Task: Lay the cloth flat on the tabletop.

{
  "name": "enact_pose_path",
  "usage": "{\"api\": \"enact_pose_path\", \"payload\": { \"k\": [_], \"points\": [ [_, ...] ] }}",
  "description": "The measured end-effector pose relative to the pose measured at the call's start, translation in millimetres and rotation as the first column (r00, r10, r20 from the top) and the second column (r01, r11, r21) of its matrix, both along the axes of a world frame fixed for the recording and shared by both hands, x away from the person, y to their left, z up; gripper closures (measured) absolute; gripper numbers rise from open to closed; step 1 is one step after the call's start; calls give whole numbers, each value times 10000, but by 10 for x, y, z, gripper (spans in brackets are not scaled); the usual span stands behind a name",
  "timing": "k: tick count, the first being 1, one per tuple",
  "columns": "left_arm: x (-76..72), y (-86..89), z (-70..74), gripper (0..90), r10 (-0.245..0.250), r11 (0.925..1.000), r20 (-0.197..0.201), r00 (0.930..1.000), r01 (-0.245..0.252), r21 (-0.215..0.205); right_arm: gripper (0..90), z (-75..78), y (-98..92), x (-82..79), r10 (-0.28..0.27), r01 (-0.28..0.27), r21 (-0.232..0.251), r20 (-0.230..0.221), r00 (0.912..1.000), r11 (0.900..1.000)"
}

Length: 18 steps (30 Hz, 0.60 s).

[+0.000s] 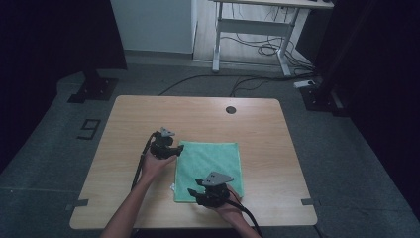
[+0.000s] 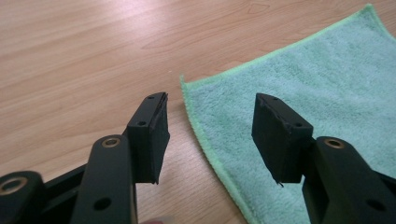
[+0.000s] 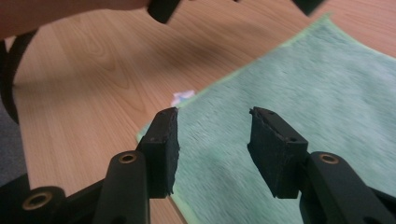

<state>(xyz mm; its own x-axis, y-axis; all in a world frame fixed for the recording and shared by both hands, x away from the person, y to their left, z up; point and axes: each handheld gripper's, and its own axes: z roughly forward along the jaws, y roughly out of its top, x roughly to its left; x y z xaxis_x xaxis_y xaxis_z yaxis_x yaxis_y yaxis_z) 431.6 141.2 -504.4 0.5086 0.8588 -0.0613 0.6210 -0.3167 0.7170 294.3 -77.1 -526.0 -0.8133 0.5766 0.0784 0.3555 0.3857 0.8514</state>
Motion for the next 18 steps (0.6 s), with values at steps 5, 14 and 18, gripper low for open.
{"api": "enact_pose_path", "payload": {
  "k": [5,14,18],
  "points": [
    [37,-7,-22,466,64,10000,-34,10000,-64,56,506,-15,152,-10,377,-377,-76,19,9993,9993],
    [79,54,-42,468,349,9994,-202,9992,-349,7,495,-51,291,11,488,-488,-116,-61,9988,9987],
    [109,77,-77,466,494,9988,-319,9983,-491,90,493,-57,307,11,474,-475,-153,-58,9989,9988]
  ]
}}
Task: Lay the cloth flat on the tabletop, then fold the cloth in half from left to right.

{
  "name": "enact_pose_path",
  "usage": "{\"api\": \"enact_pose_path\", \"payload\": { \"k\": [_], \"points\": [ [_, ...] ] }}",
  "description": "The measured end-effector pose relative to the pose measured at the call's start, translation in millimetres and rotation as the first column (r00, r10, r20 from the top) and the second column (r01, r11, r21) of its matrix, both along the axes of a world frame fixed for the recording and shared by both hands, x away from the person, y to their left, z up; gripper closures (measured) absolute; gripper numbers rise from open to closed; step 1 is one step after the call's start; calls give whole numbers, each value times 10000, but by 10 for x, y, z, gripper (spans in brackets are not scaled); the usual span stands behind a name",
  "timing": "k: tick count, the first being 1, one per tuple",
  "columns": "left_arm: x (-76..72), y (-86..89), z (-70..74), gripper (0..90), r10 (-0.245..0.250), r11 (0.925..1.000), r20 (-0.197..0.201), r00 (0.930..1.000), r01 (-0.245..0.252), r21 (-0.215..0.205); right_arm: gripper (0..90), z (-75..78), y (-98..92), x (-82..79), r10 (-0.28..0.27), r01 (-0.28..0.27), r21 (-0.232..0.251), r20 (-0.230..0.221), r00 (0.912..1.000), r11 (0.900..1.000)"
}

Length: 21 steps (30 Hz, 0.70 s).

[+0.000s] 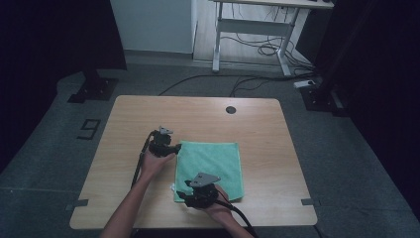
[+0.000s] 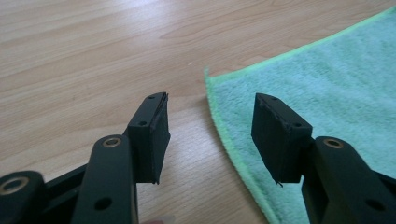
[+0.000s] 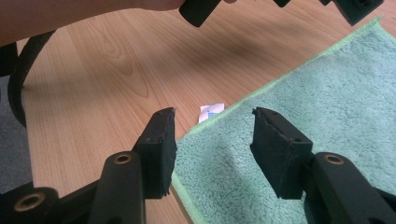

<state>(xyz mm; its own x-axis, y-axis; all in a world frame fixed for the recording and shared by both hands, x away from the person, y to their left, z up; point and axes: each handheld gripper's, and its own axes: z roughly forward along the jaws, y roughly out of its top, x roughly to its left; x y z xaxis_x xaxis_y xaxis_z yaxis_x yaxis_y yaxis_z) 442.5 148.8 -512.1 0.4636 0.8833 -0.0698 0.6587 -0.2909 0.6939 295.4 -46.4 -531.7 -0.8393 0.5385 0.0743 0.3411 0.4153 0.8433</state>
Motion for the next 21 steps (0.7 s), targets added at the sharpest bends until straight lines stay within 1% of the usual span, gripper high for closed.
{"api": "enact_pose_path", "payload": {
  "k": [5,7,11,15,17,19,21],
  "points": [
    [22,20,-14,467,116,9999,38,9999,-115,-40,493,-5,-1,-1,-44,44,-21,10,10000,10000],
    [52,17,-31,472,119,9999,-24,9999,-119,40,493,1,-2,0,-37,37,-2,40,10000,10000],
    [89,-3,-56,481,131,9999,-86,9999,-131,30,491,-12,0,12,-49,49,-51,12,10000,10000],
    [166,-47,-80,485,92,10000,-106,9999,-92,39,491,-22,-12,19,-65,65,-86,-4,10000,9999],
    [194,-57,-92,492,143,9999,-39,9999,-143,-17,491,-21,-20,17,-71,71,-90,-7,10000,9999],
    [224,-70,-112,492,193,9997,-185,9996,-195,-114,491,-18,-27,13,-62,62,-89,-9,10000,9999],
    [250,-89,-135,492,188,9998,-245,9995,-188,-24,492,-12,-37,10,-29,30,-64,27,10000,10000]
  ]
}}
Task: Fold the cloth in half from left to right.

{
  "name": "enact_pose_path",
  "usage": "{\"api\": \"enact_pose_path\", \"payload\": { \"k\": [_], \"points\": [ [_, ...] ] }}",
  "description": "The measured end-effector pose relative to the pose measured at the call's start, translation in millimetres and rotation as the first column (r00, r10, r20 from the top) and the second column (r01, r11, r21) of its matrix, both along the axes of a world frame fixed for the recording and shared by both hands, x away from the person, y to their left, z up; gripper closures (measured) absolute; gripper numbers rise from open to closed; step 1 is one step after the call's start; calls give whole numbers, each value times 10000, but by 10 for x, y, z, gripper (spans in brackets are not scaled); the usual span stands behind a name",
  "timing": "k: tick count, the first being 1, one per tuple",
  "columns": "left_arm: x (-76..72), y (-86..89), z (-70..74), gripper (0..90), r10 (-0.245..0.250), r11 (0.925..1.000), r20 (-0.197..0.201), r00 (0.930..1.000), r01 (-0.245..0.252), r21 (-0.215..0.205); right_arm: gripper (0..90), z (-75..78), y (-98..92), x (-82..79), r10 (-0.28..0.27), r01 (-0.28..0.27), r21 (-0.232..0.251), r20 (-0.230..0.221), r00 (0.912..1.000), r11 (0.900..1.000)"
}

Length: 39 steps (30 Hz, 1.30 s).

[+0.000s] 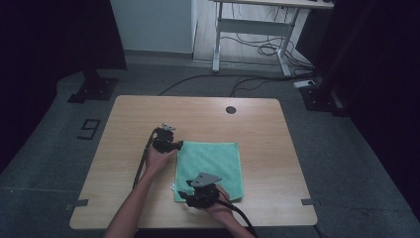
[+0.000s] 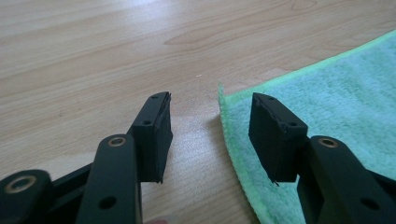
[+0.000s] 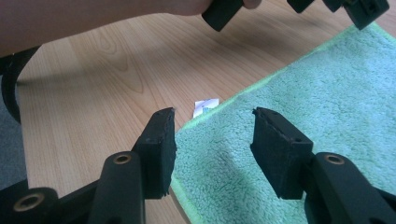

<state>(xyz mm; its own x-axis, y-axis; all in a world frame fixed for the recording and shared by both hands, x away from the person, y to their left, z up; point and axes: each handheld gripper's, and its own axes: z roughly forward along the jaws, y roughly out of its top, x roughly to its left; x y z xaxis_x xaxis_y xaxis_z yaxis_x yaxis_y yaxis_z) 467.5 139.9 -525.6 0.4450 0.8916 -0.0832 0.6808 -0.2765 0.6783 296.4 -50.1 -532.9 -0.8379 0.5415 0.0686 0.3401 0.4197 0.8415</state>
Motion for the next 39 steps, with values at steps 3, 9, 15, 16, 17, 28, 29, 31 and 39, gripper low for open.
{"api": "enact_pose_path", "payload": {
  "k": [3,9,15,16,17,28,29,31,39],
  "points": [
    [36,-22,-19,494,14,10000,-16,10000,-14,49,492,13,-15,-5,-33,33,57,2,10000,10000],
    [105,-58,-35,508,138,9999,28,9999,-138,-52,491,10,-4,-27,51,-51,70,-13,10000,10000],
    [121,-90,-104,532,-12,10000,-317,9995,13,36,489,-14,27,-46,187,-188,-31,-43,9998,9998],
    [118,-98,-106,537,-38,10000,-296,9996,39,35,488,-20,32,-48,220,-220,-45,-42,9998,9997],
    [115,-107,-106,547,-74,10000,-287,9996,74,-4,488,-24,39,-52,252,-252,-58,-60,9997,9997],
    [75,-200,-106,720,-385,9986,-151,9991,390,361,484,-168,264,-122,812,-832,-616,-336,9961,9946],
    [75,-200,-106,734,-394,9986,-159,9991,399,343,487,-178,280,-125,846,-868,-668,-351,9958,9940],
    [75,-203,-107,756,-425,9986,-162,9990,429,304,492,-181,301,-126,853,-875,-767,-319,9958,9932],
    [63,-220,-97,841,-438,9984,-181,9989,445,363,587,-188,313,-107,519,-550,-1091,-310,9982,9925]
  ]
}}
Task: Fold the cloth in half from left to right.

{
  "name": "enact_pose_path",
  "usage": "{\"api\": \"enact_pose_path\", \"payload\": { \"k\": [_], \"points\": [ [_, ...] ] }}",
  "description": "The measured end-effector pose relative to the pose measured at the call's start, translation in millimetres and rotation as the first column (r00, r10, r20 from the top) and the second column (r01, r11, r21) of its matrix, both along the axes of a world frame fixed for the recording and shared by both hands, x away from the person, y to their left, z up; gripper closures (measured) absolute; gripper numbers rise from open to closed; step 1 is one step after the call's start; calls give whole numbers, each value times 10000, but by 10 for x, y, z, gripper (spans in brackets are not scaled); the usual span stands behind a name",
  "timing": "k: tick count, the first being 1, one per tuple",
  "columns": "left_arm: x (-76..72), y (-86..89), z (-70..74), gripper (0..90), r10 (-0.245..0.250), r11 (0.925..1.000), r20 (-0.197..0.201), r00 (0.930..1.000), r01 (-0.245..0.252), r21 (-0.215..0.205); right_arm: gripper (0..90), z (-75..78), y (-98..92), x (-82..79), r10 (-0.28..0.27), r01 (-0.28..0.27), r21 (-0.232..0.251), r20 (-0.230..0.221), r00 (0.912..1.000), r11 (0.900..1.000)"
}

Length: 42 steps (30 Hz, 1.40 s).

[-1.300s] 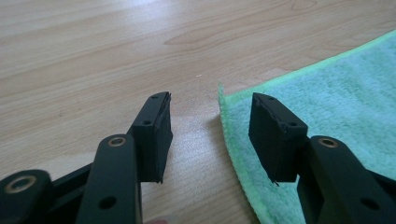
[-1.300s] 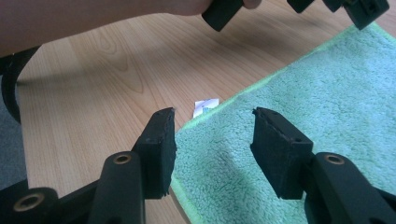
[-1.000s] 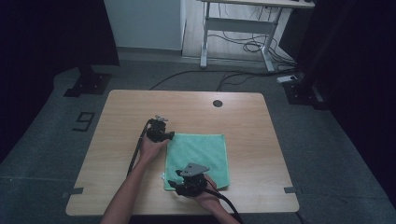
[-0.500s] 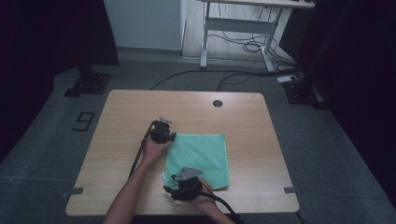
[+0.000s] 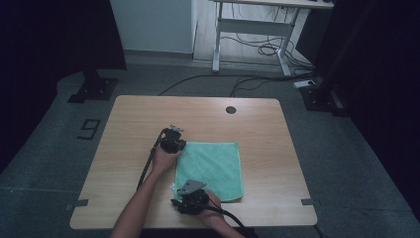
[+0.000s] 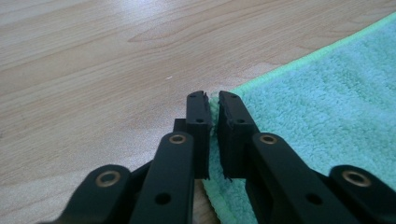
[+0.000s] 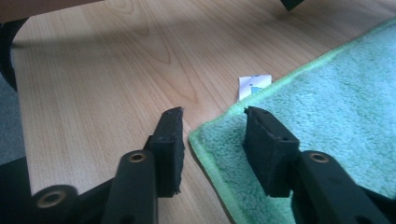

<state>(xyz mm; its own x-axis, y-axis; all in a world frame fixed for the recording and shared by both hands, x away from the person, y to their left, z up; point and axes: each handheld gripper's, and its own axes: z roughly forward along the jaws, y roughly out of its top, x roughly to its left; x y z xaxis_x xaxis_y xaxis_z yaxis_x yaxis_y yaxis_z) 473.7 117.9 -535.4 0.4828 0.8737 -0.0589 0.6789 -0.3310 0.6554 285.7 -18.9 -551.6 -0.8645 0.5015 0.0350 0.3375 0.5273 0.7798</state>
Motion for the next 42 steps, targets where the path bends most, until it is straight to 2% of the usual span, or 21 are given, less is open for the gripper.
{"api": "enact_pose_path", "payload": {
  "k": [1,4,9,12,17,22,27,38,42],
  "points": [
    [0,0,0,846,0,10000,0,10000,0,0,587,0,0,0,0,0,0,0,10000,10000],
    [-9,0,13,864,-26,9999,45,10000,26,123,650,-1,20,-38,-85,97,-271,434,9990,9996],
    [-27,3,52,873,-62,10000,199,9998,61,43,798,0,-7,-21,-345,353,-219,362,9987,9991],
    [-37,-3,70,879,-116,9999,266,9996,116,6,840,0,-32,10,-341,344,-153,244,9991,9993],
    [-56,9,131,885,-144,9996,346,9993,153,-247,851,6,-54,24,-276,276,-38,79,9996,9996],
    [-87,23,214,886,-142,9988,531,9985,166,-458,851,34,-58,5,-224,222,114,147,9996,9997],
    [-106,34,292,886,-151,9975,649,9978,195,-676,851,117,-81,-9,-223,210,513,258,9994,9985],
    [-162,6,520,886,-429,9964,986,9942,498,-689,851,243,-125,-43,-234,184,1099,444,9987,9938],
    [-177,20,585,886,-407,9941,1025,9939,506,-957,852,255,-194,-15,-407,355,1204,415,9983,9921]
  ]
}}
